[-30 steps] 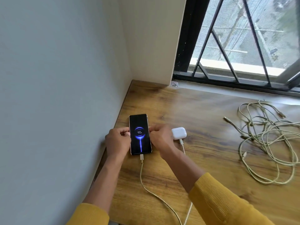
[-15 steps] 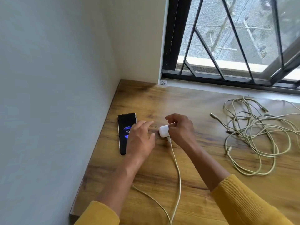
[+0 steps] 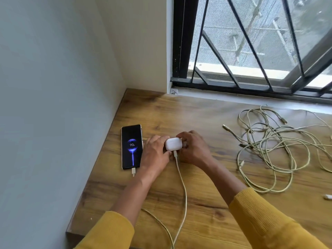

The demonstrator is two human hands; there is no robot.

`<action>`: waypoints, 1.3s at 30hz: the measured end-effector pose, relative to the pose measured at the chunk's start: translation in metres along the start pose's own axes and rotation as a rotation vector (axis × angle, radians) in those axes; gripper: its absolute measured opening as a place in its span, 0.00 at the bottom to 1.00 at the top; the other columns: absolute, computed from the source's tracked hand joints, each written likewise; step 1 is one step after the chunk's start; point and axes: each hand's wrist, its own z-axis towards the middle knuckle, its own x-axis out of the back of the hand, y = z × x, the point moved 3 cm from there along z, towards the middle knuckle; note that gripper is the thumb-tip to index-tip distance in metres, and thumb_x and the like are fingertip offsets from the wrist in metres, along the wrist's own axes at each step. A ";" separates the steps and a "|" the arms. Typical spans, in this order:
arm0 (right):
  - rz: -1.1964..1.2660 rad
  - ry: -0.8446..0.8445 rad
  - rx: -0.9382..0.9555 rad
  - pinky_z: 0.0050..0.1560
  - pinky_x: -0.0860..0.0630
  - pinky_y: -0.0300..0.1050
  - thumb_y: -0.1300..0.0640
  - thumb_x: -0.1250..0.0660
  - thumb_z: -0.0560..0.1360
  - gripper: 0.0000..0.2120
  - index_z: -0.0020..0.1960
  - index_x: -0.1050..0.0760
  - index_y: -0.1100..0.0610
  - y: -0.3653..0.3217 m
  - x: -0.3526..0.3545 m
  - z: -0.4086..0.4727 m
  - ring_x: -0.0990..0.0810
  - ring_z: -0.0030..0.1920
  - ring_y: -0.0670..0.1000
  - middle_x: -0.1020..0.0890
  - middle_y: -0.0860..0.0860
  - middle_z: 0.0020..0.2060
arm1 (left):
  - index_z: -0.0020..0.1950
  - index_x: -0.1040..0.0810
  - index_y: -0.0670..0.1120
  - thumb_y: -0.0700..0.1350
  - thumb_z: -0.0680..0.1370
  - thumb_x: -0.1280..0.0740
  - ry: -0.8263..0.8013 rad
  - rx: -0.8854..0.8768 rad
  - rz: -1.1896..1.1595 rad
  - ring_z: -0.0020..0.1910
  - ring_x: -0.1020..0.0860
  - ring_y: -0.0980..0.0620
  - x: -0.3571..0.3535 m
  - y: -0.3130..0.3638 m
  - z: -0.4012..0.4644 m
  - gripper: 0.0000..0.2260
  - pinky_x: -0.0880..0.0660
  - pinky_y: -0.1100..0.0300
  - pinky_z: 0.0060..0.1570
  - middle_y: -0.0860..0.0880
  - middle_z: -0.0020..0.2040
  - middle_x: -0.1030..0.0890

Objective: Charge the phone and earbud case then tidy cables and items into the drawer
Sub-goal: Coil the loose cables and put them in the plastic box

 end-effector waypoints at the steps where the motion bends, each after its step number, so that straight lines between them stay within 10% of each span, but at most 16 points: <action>1: 0.057 0.005 0.021 0.50 0.23 0.47 0.44 0.29 0.61 0.30 0.63 0.18 0.50 0.000 0.003 -0.004 0.18 0.52 0.54 0.19 0.50 0.52 | 0.72 0.20 0.49 0.42 0.75 0.21 0.001 0.003 -0.022 0.63 0.23 0.44 0.004 0.002 -0.003 0.26 0.28 0.51 0.68 0.47 0.62 0.19; 8: 0.582 -0.124 0.173 0.49 0.18 0.58 0.74 0.25 0.72 0.23 0.63 0.21 0.58 0.003 0.040 -0.034 0.16 0.43 0.53 0.14 0.62 0.48 | 0.72 0.20 0.55 0.42 0.73 0.19 0.054 -0.013 -0.276 0.54 0.18 0.58 0.053 0.031 -0.033 0.29 0.19 0.60 0.58 0.55 0.61 0.18; 19: 1.044 -0.354 0.425 0.62 0.33 0.84 0.73 0.26 0.71 0.29 0.70 0.27 0.61 -0.035 0.107 -0.097 0.21 0.57 0.70 0.22 0.76 0.60 | 0.71 0.20 0.47 0.38 0.72 0.21 0.095 -0.242 -0.767 0.57 0.14 0.43 0.118 0.101 -0.080 0.27 0.16 0.49 0.58 0.46 0.60 0.14; 30: 1.217 -0.415 0.654 0.55 0.17 0.55 0.72 0.28 0.70 0.29 0.70 0.26 0.61 -0.076 0.136 -0.130 0.17 0.53 0.63 0.22 0.70 0.58 | 0.74 0.24 0.46 0.35 0.74 0.24 0.139 -0.415 -0.914 0.59 0.14 0.45 0.163 0.139 -0.103 0.29 0.15 0.56 0.55 0.48 0.62 0.14; 39: 1.248 -0.418 0.730 0.55 0.17 0.54 0.74 0.30 0.71 0.29 0.70 0.26 0.61 -0.102 0.140 -0.140 0.17 0.54 0.61 0.22 0.68 0.59 | 0.71 0.19 0.57 0.39 0.75 0.25 0.135 -0.482 -1.027 0.66 0.17 0.41 0.181 0.143 -0.107 0.26 0.16 0.54 0.56 0.49 0.65 0.15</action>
